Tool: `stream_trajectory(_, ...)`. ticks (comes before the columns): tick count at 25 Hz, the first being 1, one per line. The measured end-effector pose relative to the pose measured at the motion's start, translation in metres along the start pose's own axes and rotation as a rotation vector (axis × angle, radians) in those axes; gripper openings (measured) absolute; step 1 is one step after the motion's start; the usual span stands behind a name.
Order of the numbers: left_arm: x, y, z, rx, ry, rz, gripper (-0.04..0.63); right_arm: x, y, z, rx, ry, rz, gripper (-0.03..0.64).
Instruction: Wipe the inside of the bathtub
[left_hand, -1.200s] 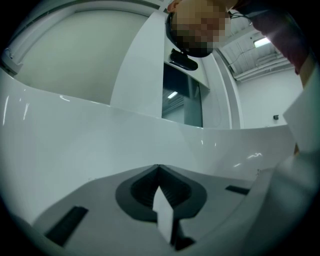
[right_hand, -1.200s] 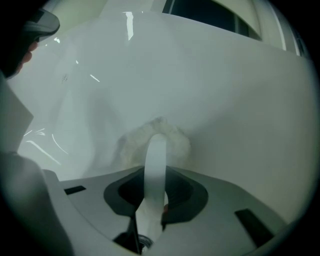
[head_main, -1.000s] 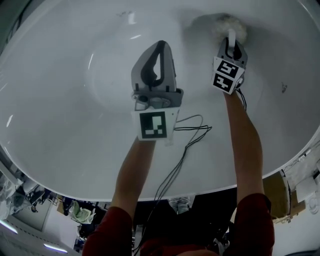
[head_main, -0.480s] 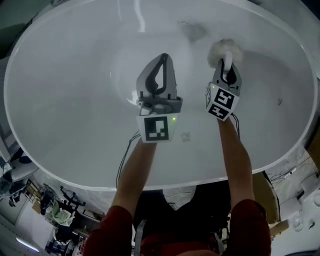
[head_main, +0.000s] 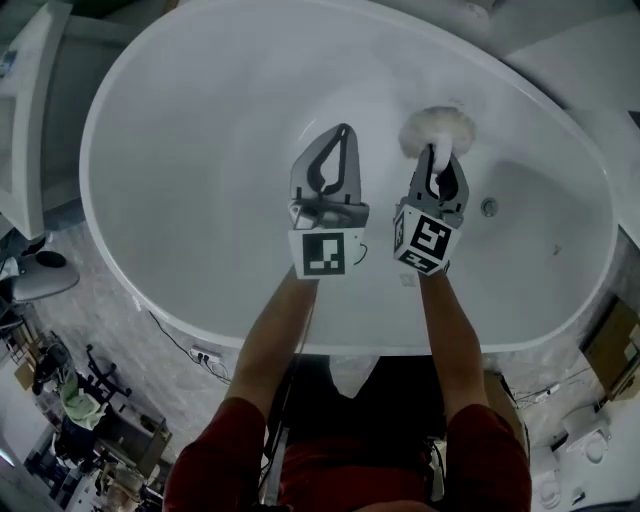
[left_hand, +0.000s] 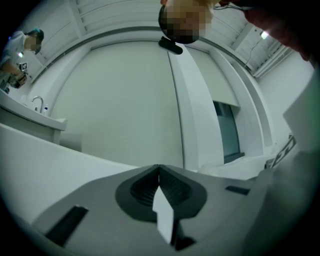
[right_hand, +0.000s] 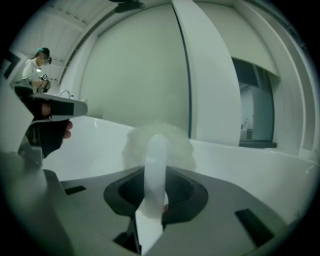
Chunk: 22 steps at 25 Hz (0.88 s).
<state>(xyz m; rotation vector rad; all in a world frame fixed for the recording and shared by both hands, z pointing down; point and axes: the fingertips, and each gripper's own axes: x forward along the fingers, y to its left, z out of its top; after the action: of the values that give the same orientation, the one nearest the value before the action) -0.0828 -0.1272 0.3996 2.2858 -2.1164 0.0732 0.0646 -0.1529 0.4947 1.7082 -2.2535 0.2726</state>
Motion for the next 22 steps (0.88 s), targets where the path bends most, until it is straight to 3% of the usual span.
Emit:
stream_trajectory(6,-0.021,0.036,0.017,-0.012,-0.019,0.075,0.015,-0.016,0.059,0.038,-0.047,-0.064,0.087,0.092)
stream_trajectory(10,-0.037,0.108,-0.007,-0.038,-0.008,0.128,0.015,0.011,0.134,0.024,-0.058,-0.046,0.131,0.092)
stream_trajectory(22,-0.039,0.177,-0.069,-0.055,0.05,0.238,0.015,0.115,0.217,-0.033,-0.124,0.02,0.254,0.092)
